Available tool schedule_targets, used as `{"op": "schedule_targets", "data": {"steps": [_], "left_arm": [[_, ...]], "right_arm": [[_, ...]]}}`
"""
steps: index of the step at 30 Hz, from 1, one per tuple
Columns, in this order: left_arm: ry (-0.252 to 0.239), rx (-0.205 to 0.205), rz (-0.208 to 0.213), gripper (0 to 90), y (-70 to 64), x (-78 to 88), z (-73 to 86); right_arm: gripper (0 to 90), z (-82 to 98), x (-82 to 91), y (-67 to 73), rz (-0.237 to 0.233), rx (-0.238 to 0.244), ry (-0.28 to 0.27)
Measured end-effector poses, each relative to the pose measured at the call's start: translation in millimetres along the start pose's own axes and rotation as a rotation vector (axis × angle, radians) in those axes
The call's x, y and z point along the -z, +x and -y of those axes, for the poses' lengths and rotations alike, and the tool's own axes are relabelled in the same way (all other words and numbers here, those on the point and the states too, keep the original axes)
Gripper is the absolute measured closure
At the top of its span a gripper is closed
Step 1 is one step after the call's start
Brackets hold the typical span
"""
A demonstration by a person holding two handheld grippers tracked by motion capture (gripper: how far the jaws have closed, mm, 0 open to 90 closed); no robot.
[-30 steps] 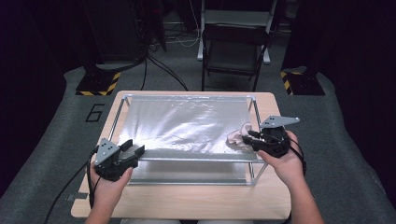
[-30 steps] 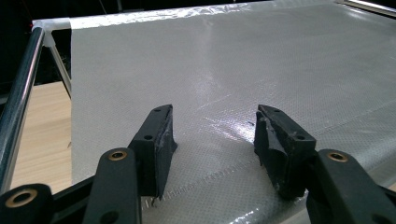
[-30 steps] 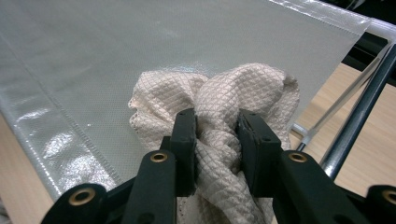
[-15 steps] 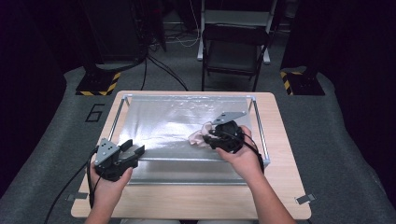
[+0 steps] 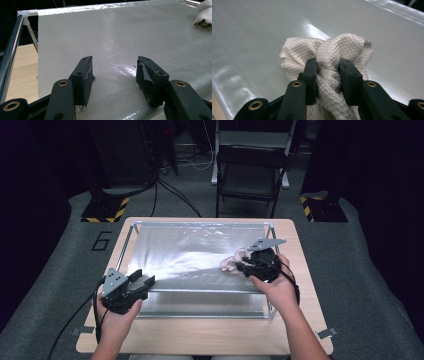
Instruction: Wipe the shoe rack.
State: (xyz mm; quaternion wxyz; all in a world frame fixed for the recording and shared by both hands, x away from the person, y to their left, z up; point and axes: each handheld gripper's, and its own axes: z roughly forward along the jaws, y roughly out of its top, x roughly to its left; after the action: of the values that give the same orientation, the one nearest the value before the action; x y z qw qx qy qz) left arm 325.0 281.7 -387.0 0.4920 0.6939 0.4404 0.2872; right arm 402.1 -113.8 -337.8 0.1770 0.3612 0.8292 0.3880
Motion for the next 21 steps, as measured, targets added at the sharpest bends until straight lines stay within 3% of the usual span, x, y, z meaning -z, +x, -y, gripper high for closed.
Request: {"op": "schedule_targets", "data": {"steps": [6,7,10,16,21], "left_arm": [[0.0,0.0,0.0,47.2,0.0,-0.1,-0.1],[0.0,0.0,0.0,47.1,0.0,-0.1,-0.1],[0.0,-0.001,0.0,47.2,0.1,-0.1,-0.1],[0.0,0.0,-0.001,47.2,0.0,-0.4,-0.2],[0.001,0.001,-0.001,47.1,0.1,-0.1,-0.1]], "right_arm": [[68.6,14.3,18.0,-24.3,0.063,-0.07,-0.024],[68.6,15.2,20.7,-26.8,0.065,-0.073,-0.004],[68.7,16.0,20.7,-29.1,0.062,-0.072,-0.017],[68.9,5.3,8.8,-20.8,0.07,-0.053,0.013],[69.0,-5.0,-3.8,-0.8,0.039,-0.02,0.022]]}}
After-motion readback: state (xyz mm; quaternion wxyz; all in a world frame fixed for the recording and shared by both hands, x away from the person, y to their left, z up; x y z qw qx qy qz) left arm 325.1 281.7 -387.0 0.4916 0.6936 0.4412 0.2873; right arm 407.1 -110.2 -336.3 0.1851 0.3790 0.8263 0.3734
